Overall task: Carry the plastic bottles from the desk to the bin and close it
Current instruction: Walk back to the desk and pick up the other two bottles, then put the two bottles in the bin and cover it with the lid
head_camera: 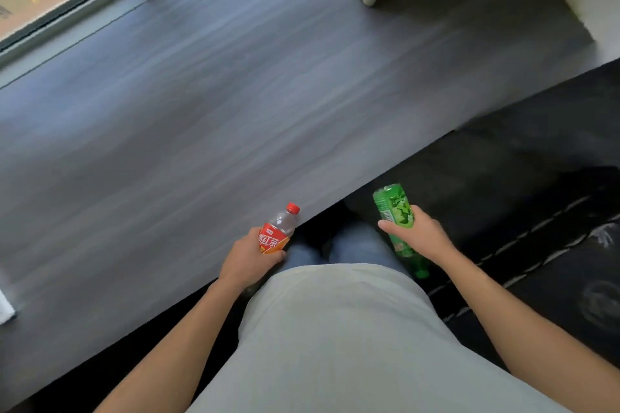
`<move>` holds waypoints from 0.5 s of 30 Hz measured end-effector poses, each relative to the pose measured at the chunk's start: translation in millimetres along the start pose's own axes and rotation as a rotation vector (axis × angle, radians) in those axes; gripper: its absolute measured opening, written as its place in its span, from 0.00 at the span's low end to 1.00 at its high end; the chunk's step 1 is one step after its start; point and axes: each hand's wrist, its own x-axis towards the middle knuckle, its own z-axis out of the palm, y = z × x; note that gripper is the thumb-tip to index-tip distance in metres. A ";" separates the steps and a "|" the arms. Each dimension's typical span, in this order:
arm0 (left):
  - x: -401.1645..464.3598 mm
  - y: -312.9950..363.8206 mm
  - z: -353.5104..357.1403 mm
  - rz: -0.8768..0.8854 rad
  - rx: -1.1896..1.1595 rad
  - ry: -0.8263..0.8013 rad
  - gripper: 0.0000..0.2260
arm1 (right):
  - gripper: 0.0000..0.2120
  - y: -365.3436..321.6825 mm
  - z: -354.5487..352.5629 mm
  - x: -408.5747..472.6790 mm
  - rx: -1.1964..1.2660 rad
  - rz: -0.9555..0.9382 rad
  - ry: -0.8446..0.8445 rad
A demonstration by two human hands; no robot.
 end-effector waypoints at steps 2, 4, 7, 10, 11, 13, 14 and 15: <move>10.2 17.0 -0.4 0.069 0.085 -0.039 0.29 | 0.28 34.7 8.1 -18.1 0.090 0.095 0.038; 20.9 41.6 2.4 0.154 0.194 -0.083 0.28 | 0.28 71.3 17.9 -37.5 0.192 0.190 0.082; 33.1 87.9 14.4 0.281 0.317 -0.134 0.25 | 0.25 124.1 35.6 -70.1 0.327 0.314 0.104; 39.9 140.3 32.4 0.386 0.395 -0.177 0.26 | 0.23 167.1 55.1 -101.0 0.424 0.412 0.109; 41.1 157.9 40.1 0.419 0.422 -0.190 0.27 | 0.22 177.4 59.7 -109.6 0.468 0.442 0.121; 42.6 191.9 57.4 0.488 0.486 -0.212 0.28 | 0.19 194.9 64.2 -123.6 0.581 0.512 0.153; 43.0 208.2 67.1 0.518 0.517 -0.226 0.28 | 0.17 202.7 64.0 -128.9 0.631 0.541 0.164; 43.2 223.5 77.1 0.543 0.549 -0.241 0.28 | 0.16 210.3 62.3 -133.4 0.669 0.558 0.171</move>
